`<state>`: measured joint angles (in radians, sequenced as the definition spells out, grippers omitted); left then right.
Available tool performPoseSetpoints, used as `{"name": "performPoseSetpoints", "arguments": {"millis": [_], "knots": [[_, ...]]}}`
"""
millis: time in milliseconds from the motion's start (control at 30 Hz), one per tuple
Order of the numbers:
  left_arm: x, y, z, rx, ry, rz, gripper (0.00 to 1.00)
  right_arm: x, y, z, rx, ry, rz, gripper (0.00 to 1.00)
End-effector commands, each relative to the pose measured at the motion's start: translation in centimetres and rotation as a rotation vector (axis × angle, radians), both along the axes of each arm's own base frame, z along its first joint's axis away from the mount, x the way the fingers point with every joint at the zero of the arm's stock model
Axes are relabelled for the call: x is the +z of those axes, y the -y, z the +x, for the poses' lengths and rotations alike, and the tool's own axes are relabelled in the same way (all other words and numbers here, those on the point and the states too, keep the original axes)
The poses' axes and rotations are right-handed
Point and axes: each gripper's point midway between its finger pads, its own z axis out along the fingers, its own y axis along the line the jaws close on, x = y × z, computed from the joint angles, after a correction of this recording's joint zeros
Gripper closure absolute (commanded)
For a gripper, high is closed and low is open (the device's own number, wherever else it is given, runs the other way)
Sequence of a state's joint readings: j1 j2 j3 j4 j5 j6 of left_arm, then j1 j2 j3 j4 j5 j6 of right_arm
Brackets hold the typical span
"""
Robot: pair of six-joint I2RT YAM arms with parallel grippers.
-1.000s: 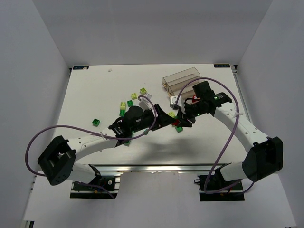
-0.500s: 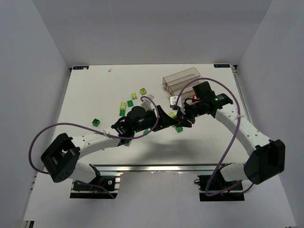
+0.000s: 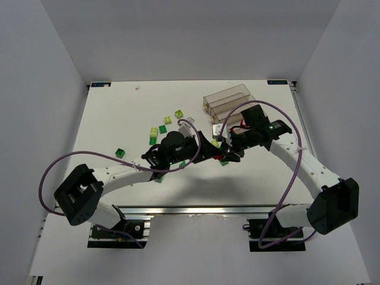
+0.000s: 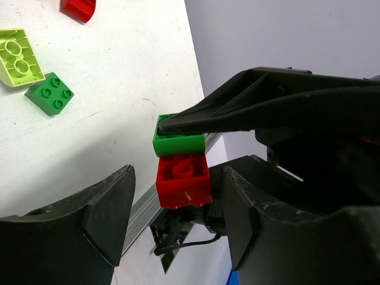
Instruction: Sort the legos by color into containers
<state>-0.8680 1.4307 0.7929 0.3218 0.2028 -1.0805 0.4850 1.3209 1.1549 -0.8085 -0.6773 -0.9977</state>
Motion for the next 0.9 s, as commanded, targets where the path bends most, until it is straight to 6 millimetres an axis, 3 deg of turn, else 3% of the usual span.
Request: {"name": "performPoseSetpoints", "arguments": {"millis": [0, 467, 667, 733, 800, 867], "knots": [[1.76, 0.78, 0.03, -0.026, 0.034, -0.026, 0.32, 0.74, -0.38, -0.45, 0.023, 0.023, 0.03, 0.78], [1.44, 1.06, 0.1, -0.034, 0.023, -0.014, 0.43, 0.74, -0.54, -0.47, 0.025, 0.028, 0.033, 0.76], [1.22, 1.71, -0.43, -0.069, 0.009, -0.014, 0.49, 0.52, -0.58, 0.32, -0.001, 0.046, 0.025, 0.73], [1.18, 1.72, -0.41, -0.069, 0.01, -0.014, 0.56, 0.58, -0.59, 0.39, -0.002, 0.049, 0.025, 0.73], [1.22, 1.74, -0.4, -0.069, 0.01, -0.014, 0.73, 0.35, -0.5, 0.42, -0.005, 0.05, 0.019, 0.65], [1.41, 1.51, -0.36, -0.063, 0.022, -0.006, 0.9, 0.27, -0.33, 0.32, -0.004, 0.056, 0.014, 0.37]]}}
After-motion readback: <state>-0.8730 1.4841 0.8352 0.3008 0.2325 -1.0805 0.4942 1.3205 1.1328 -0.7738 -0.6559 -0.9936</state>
